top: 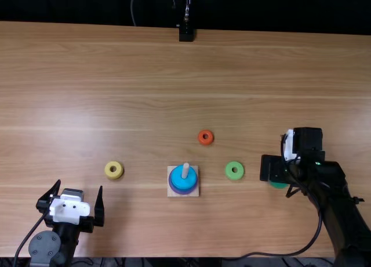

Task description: Build the Hanoi tower: stack the rings onto the peg from bottom to top in this color order: purple, dark blue, light blue, dark green, light green, yellow, orange.

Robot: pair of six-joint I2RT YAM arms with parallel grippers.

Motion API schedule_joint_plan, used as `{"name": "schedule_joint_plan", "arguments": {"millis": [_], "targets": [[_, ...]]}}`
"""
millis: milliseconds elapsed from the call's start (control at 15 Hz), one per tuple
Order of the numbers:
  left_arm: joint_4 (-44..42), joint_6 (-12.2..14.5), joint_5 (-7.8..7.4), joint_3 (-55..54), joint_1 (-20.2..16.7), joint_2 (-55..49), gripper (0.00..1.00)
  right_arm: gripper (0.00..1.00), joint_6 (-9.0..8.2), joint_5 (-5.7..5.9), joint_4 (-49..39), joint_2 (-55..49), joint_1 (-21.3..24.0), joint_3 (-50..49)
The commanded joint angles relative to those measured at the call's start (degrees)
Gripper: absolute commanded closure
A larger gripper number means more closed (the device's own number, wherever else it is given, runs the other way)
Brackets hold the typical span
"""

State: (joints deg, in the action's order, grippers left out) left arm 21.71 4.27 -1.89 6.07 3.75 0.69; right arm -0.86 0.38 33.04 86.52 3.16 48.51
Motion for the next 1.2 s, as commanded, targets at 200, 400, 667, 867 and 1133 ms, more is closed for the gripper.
{"name": "schedule_joint_plan", "arguments": {"millis": [200,400,667,867,1133], "targets": [[4.86,0.37,-0.32,-6.07,-0.14,-0.69,0.00,0.00,-1.04,0.25,-0.07,3.13,0.62,1.15],[4.86,0.37,-0.43,-6.07,-0.14,-0.69,0.00,0.00,-1.04,0.25,-0.17,4.71,0.62,1.23],[4.86,0.37,-0.43,-6.07,-0.14,-0.69,0.00,0.00,-1.14,0.14,-0.17,6.82,0.62,1.06],[4.86,0.37,-0.43,-6.07,-0.14,-0.69,0.00,0.00,-1.14,0.25,-0.07,7.52,0.62,1.32],[4.86,0.37,-0.43,-6.07,-0.14,-0.69,0.00,0.77,-1.14,0.25,-0.07,7.70,0.80,1.50]]}}
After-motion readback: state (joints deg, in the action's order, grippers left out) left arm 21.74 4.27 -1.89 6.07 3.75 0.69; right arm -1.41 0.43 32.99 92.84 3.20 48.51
